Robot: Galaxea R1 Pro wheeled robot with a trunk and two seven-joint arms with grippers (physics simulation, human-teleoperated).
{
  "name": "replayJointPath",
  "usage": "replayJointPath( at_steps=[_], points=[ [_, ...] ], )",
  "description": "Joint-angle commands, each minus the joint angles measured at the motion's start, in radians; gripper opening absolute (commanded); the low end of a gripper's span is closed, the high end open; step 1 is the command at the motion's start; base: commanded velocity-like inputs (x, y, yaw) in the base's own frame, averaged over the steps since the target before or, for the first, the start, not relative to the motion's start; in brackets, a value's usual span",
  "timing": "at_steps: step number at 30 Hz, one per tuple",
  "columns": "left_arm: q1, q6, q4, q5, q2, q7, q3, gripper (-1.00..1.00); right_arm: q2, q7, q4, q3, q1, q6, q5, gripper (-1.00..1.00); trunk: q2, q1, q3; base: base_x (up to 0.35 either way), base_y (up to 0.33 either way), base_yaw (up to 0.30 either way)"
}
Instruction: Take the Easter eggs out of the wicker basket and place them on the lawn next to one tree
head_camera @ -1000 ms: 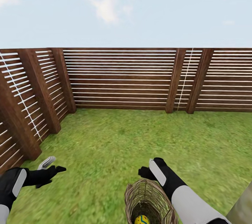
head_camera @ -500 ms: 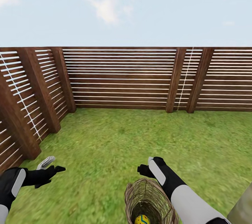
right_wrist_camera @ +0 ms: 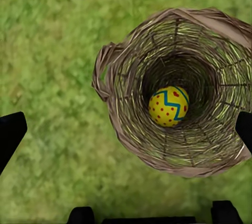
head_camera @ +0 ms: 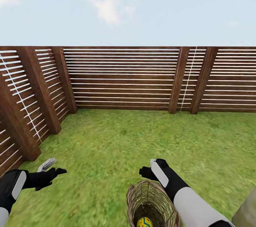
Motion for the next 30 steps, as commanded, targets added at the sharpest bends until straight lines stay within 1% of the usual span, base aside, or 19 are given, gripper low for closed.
replayJointPath(
  at_steps=[1,4,10,30],
  points=[
    [-0.001,0.007,0.000,0.002,0.000,-0.002,0.003,1.00,0.000,-0.010,-0.001,0.004,-0.001,0.002,-0.011,1.00,-0.008,0.004,-0.004,0.000,0.000,0.000],
    [-0.001,0.007,0.000,0.002,0.000,-0.002,0.002,1.00,0.005,-0.017,-0.001,0.003,-0.001,0.008,-0.008,1.00,-0.029,0.016,-0.014,0.000,0.000,0.000],
    [-0.001,0.007,0.000,0.002,0.000,-0.002,0.003,1.00,0.005,-0.020,0.000,0.004,-0.002,0.028,-0.008,1.00,-0.071,0.039,-0.033,0.000,0.000,0.000],
    [-0.001,0.008,0.000,0.002,0.001,-0.002,0.003,1.00,0.005,-0.016,-0.001,0.004,-0.001,0.026,-0.010,1.00,-0.211,0.115,-0.095,0.000,0.000,0.000]
  ],
)
